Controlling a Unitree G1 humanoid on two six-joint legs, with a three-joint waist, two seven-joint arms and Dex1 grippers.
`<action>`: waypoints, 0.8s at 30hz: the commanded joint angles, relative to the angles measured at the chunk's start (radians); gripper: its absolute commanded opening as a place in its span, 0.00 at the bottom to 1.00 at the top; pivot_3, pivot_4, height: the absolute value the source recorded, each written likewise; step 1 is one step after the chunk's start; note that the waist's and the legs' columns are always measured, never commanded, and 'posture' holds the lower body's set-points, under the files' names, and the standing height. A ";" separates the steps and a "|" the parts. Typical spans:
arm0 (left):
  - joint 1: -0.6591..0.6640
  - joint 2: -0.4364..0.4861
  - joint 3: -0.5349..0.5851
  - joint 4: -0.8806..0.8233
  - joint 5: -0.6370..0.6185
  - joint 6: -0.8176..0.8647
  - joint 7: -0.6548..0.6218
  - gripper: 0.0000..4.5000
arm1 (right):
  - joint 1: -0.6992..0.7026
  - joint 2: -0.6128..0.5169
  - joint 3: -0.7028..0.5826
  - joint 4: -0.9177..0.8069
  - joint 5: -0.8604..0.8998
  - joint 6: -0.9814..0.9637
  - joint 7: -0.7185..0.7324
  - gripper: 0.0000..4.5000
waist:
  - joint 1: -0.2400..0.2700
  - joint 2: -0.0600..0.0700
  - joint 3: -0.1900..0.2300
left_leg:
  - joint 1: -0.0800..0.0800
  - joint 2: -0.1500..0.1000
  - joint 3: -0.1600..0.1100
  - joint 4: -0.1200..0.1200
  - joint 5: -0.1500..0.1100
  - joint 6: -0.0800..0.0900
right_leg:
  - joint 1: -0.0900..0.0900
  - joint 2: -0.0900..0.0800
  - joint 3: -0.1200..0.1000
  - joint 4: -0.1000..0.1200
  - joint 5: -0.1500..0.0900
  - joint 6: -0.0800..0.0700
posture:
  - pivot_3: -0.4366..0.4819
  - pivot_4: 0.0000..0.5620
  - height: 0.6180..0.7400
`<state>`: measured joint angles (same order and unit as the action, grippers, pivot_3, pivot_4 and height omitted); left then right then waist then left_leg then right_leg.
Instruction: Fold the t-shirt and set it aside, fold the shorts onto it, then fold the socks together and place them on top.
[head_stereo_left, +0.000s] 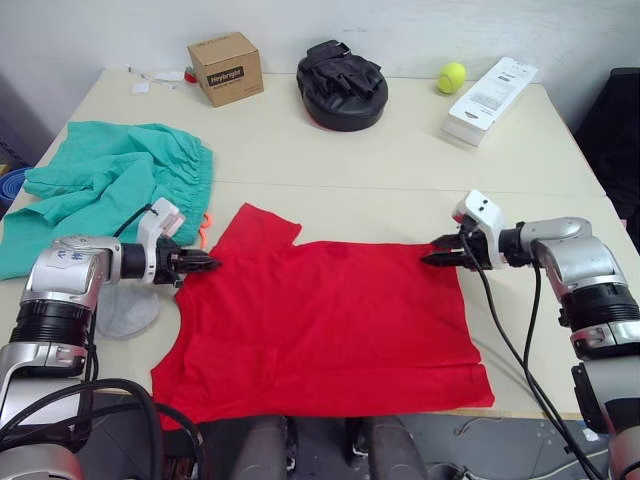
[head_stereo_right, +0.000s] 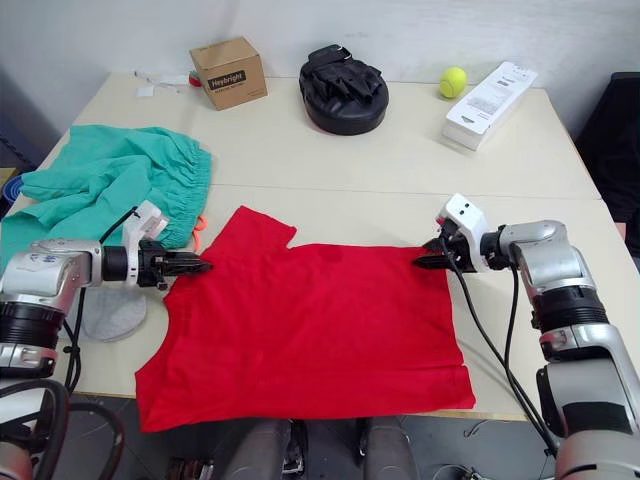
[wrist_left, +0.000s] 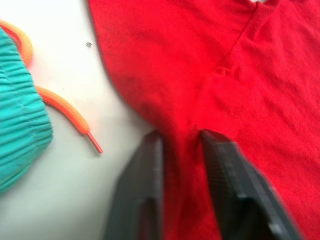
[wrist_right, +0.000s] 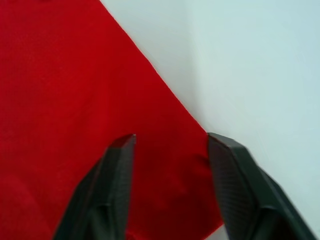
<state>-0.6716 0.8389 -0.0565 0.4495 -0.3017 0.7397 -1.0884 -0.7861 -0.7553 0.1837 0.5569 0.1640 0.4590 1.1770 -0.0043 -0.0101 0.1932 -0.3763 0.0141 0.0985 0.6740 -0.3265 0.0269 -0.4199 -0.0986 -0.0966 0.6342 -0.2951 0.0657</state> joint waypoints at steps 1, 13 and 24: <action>-0.005 0.003 0.008 0.012 0.011 -0.008 -0.013 0.00 | 0.026 0.008 -0.011 -0.007 -0.005 0.000 0.018 0.18 | 0.000 0.000 0.000 | 0.000 0.000 0.000 0.000 0.000 0.000 | 0.000 0.000 0.000 0.000 0.000 0.000 | 0.48 0.27 1.00; -0.071 -0.035 0.035 0.121 0.060 -0.147 0.038 0.00 | 0.007 0.029 -0.065 0.023 -0.006 -0.077 -0.006 0.01 | -0.001 0.000 0.000 | 0.000 0.000 0.000 0.003 0.000 0.000 | 0.000 0.000 0.000 0.002 0.000 0.000 | 0.48 0.27 1.00; -0.186 -0.108 0.083 0.234 0.071 -0.320 0.086 0.00 | -0.026 0.048 -0.163 0.098 0.007 -0.237 -0.093 0.01 | 0.000 0.000 0.000 | -0.002 0.000 0.000 0.006 0.000 0.000 | 0.000 -0.001 -0.003 0.003 0.000 0.000 | 0.48 0.27 1.00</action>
<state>-0.8288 0.7223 -0.0026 0.6873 -0.2277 0.4438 -1.0003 -0.7858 -0.7058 0.0635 0.6548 0.1587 0.2558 1.1041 -0.0040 -0.0104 0.1932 -0.3785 0.0142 0.0979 0.6803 -0.3268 0.0267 -0.4202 -0.0993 -0.0994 0.6376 -0.2950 0.0658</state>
